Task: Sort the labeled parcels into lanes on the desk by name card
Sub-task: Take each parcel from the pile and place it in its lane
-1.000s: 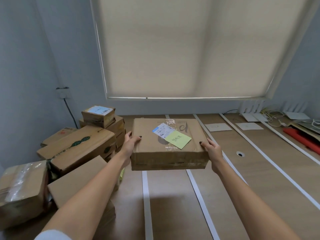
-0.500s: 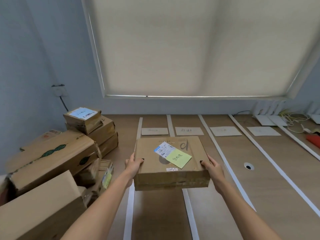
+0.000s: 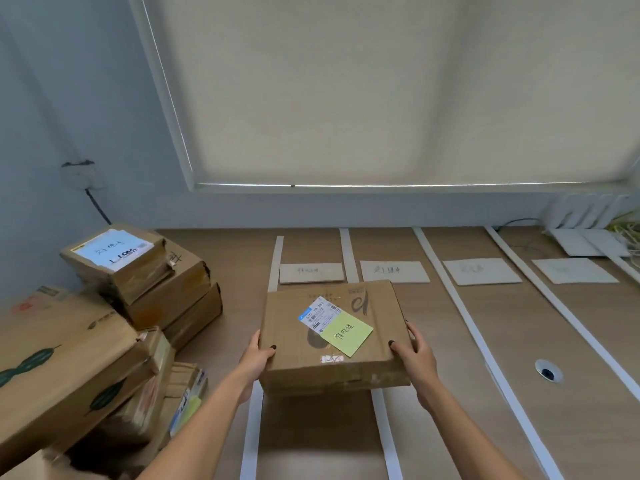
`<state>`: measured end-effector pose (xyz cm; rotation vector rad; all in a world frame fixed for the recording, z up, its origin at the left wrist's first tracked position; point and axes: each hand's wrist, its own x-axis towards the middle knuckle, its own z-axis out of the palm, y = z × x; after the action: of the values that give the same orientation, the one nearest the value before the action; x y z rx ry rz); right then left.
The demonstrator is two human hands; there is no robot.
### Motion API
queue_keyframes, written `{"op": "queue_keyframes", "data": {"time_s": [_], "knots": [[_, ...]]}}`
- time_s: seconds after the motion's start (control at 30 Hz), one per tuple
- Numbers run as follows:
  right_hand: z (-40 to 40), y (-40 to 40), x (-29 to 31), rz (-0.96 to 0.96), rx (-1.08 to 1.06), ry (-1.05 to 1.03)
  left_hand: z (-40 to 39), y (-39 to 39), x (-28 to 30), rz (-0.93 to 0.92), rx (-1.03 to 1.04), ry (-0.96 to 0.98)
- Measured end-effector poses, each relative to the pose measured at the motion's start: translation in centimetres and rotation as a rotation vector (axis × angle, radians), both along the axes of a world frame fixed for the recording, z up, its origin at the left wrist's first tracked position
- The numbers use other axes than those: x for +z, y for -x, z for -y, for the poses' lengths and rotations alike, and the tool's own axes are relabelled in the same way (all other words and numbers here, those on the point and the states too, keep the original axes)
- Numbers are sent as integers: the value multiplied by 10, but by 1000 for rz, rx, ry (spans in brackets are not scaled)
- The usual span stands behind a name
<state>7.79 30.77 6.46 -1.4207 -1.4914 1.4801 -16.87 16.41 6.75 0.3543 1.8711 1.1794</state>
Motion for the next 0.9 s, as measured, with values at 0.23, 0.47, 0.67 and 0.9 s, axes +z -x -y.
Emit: {"op": "queue_keyframes", "data": {"time_s": [0.23, 0.47, 0.67, 0.9], "knots": [[-56, 46, -36, 10, -12, 5, -61, 55, -32, 13, 18, -15], [-77, 84, -60, -7, -2, 11, -81, 90, -52, 12, 62, 3], [-83, 75, -64, -13, -97, -44, -93, 90, -56, -36, -8, -25], [-75, 80, -65, -11, -26, -5, -85, 91, -61, -80, -6, 34]]}}
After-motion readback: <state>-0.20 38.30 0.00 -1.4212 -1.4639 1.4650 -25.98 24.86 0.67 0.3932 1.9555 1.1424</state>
